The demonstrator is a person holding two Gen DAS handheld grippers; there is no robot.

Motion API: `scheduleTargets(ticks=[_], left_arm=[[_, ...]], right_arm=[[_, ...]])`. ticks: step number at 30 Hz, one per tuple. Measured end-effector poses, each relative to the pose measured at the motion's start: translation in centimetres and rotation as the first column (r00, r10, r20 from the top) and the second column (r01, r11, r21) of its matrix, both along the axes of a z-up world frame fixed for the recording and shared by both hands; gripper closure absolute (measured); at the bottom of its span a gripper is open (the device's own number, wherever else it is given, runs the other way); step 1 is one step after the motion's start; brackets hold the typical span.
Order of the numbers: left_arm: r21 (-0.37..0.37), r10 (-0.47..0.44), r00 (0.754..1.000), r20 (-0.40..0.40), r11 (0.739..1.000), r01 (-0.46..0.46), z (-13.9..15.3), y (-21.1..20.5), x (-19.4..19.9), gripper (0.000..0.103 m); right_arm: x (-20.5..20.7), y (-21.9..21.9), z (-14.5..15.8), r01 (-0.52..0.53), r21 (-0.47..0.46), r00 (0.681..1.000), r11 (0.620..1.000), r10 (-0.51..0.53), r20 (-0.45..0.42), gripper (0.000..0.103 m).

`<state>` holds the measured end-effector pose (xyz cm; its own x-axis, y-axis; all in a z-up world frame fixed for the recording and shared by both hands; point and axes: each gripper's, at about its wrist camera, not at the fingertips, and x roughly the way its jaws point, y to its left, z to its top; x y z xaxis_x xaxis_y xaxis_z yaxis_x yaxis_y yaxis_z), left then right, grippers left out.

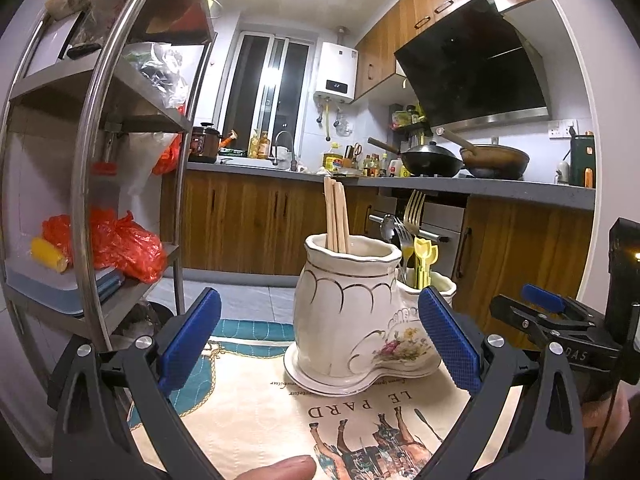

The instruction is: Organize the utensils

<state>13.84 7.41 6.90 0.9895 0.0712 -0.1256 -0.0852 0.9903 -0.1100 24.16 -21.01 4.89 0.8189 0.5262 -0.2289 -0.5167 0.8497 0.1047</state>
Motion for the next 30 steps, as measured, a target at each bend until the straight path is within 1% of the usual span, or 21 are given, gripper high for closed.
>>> scheduleTargets(ticks=[8,30], left_arm=[[0.002,0.003,1.0,0.0,1.0,-0.003,-0.01,-0.06,0.03,0.006],[0.011,0.006,1.0,-0.006,1.0,-0.006,-0.03,0.01,0.09,0.006]], right_arm=[[-0.08,0.23,-0.05,-0.02,-0.011,1.0,1.0,0.02,0.004,0.005],[-0.45,0.39,-0.03,-0.037,-0.014,0.999,0.999,0.037,0.011,0.005]])
